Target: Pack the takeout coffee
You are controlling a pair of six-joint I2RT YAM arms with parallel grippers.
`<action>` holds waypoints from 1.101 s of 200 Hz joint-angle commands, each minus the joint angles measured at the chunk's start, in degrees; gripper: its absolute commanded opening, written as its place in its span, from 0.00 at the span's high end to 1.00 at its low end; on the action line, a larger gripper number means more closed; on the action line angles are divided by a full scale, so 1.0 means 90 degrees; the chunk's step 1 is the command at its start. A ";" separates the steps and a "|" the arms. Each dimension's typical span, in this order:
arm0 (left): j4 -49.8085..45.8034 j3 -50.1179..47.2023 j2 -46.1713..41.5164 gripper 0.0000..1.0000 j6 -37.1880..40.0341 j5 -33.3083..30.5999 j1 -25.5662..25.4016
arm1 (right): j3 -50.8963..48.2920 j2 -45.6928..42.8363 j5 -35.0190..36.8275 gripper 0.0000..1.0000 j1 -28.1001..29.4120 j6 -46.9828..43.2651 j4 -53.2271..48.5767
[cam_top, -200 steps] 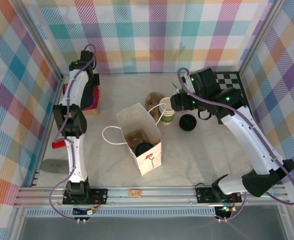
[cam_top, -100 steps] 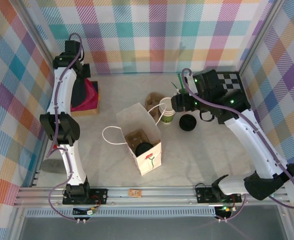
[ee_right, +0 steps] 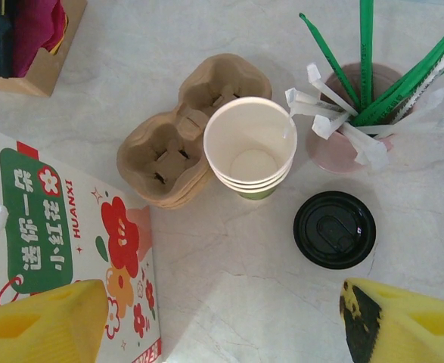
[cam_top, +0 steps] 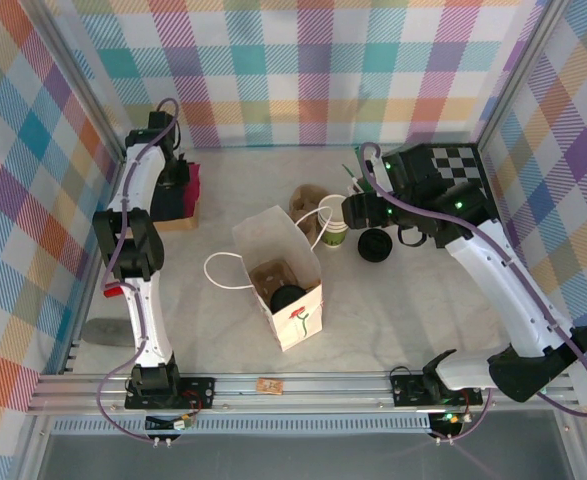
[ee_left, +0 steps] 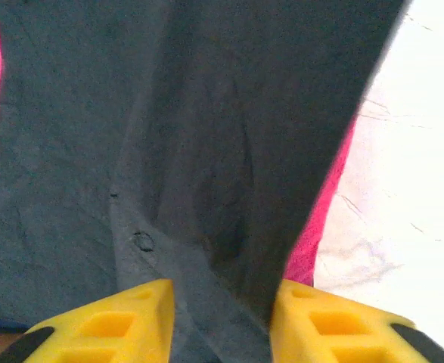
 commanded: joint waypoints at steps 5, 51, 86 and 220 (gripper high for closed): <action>-0.0020 -0.0128 -0.0133 0.50 -0.0011 0.0038 0.0049 | -0.0081 -0.0018 -0.0083 0.20 -0.0046 0.0087 0.0183; 0.0166 -0.0230 -0.0195 0.48 -0.0178 0.0069 0.0101 | -0.0187 -0.0025 -0.0104 0.20 -0.0046 0.0045 0.0276; -0.0135 0.0285 0.0261 0.55 -0.0193 0.0091 0.0146 | -0.0266 -0.0115 -0.0010 0.19 -0.0046 -0.0023 0.0267; -0.0071 0.0297 -0.0403 1.00 -0.0122 -0.0234 0.0155 | -0.0267 -0.0174 -0.0005 0.19 -0.0048 -0.0026 0.0295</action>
